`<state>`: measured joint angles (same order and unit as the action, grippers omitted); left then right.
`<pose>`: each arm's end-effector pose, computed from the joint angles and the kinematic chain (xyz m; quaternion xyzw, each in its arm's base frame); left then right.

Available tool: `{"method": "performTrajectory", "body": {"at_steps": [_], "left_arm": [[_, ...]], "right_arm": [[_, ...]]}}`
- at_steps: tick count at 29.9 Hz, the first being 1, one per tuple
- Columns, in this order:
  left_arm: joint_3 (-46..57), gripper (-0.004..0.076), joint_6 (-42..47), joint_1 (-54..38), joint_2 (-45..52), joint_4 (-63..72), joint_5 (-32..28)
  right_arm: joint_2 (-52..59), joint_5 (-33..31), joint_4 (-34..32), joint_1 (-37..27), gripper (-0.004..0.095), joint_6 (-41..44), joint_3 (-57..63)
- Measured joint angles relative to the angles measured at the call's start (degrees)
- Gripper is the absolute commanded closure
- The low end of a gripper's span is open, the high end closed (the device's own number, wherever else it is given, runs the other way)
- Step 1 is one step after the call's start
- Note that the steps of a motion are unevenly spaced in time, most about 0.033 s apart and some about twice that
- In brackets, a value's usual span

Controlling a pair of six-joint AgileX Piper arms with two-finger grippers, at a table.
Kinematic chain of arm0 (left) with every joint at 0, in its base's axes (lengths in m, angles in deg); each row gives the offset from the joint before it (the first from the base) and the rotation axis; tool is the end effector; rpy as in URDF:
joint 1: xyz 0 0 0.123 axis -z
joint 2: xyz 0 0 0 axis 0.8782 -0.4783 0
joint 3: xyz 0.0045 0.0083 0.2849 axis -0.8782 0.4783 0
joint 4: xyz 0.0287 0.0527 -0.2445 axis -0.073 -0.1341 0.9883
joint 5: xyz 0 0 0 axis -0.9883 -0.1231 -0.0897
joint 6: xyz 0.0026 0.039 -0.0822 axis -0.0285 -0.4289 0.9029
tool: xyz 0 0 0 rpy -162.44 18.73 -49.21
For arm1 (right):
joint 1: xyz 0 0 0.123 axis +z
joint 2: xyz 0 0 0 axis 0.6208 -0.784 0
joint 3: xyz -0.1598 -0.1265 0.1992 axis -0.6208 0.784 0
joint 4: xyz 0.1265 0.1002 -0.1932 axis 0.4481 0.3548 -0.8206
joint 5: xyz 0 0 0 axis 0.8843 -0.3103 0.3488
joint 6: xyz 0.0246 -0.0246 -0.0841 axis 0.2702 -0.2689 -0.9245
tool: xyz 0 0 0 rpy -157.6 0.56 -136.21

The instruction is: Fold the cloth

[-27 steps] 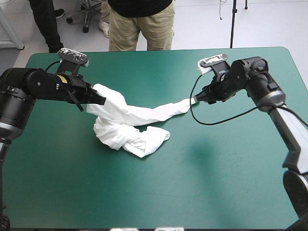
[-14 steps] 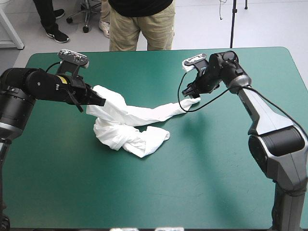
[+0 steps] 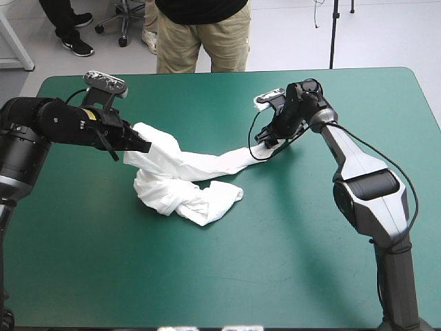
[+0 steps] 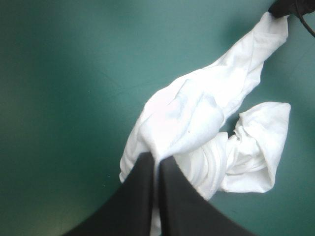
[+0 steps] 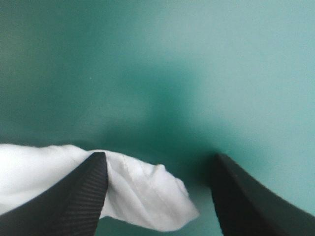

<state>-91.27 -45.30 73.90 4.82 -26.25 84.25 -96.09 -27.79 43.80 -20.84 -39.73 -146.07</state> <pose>0.2689 -0.0739 0.4232 0.2224 0.9141 -0.0755 0.3305 0.4746 0.1594 0.2181 -0.2584 0.9509 0.0567 0.1608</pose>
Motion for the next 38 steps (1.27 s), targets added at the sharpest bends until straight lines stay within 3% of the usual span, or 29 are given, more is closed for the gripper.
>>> {"method": "performTrajectory", "body": {"at_steps": [2,6,12,17,24,38], "left_arm": [[0.0,0.0733,-0.1,0.0,0.0,-0.1,-0.3],[0.0,0.0733,-0.1,0.0,0.0,-0.1,-1.1],[0.0,0.0733,-0.3,0.0,0.0,-0.1,-2.1],[0.0,0.0733,-0.5,0.0,0.0,-0.1,-2.4],[-1.5,0.0733,-0.7,0.0,-0.1,-0.2,-2.1],[-28.1,0.0733,-0.7,0.0,-0.3,-4.8,1.2]], "right_arm": [[-0.2,-0.6,0.1,0.0,0.0555,0.0,-0.3],[-0.3,-1.9,1.1,0.0,0.0909,0.1,-0.8],[-0.3,-2.4,2.9,0.1,0.0923,0.1,-1.0],[1.2,-3.8,0.6,0.1,0.0923,0.1,-0.8],[12.6,-4.7,-1.1,0.0,0.0923,0.1,-0.8],[41.8,-5.4,-1.2,0.0,0.0925,-1.1,-0.8]]}}
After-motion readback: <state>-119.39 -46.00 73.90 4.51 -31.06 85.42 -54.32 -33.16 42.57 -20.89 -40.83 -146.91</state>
